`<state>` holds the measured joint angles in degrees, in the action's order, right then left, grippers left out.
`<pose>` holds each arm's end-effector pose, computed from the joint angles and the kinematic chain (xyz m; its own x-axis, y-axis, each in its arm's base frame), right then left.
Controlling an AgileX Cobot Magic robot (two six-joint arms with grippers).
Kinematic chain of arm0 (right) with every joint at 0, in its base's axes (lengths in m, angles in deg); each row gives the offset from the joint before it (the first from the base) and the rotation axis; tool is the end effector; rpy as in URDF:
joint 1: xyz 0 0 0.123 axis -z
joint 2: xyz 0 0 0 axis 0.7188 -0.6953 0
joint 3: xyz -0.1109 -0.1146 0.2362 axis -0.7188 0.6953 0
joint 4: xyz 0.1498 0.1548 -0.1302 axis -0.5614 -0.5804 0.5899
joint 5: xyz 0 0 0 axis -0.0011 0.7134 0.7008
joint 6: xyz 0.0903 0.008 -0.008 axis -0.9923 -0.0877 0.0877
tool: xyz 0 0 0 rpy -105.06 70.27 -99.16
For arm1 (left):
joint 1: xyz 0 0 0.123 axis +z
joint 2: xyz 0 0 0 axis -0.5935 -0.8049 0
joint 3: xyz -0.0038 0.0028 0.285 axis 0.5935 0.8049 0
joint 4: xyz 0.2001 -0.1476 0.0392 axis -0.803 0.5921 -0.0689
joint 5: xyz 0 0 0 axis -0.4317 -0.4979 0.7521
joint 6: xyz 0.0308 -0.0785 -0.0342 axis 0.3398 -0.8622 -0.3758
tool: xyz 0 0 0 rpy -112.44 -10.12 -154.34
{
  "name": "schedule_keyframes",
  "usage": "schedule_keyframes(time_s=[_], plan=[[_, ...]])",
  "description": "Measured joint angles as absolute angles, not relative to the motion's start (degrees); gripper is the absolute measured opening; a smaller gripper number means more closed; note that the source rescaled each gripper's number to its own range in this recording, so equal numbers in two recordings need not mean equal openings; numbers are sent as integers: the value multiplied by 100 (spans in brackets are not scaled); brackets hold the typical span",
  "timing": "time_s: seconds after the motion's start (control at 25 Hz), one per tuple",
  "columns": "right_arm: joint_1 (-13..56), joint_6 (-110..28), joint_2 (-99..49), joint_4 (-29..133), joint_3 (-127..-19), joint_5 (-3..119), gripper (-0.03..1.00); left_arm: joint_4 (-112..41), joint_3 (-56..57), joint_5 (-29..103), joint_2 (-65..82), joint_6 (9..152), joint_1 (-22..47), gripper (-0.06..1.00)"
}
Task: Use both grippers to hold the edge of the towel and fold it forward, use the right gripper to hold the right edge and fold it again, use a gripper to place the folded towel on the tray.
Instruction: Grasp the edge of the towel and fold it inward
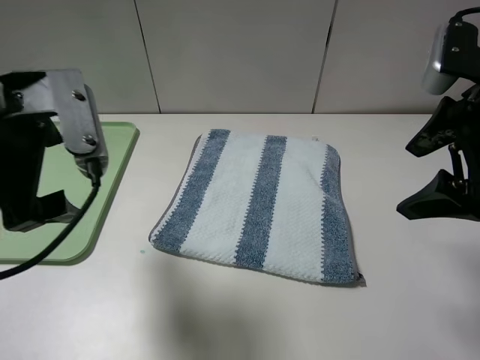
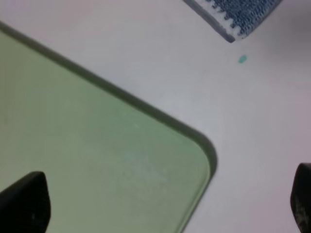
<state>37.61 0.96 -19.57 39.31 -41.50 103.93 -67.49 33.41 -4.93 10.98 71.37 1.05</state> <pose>0.2044 0.0569 0.2782 -0.3594 -0.8191 -0.4471 -0.8772 0.4600 -0.1375 0.1967 -0.1142 0.2645 -0.2781 0.9305 -0.2384 0.8222 0.3589 0.4419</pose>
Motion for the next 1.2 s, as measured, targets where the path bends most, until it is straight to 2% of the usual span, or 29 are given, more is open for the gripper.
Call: schedule_keyframes(time_s=[0.36, 1.2], plan=[[3761, 247, -1957, 3949, -4150, 10064, 100, -6789, 3341, 316, -92, 7258, 105, 99], [3761, 263, -1957, 4202, -4150, 9946, 100, -6800, 3336, 1612, -1962, 9053, 105, 99]])
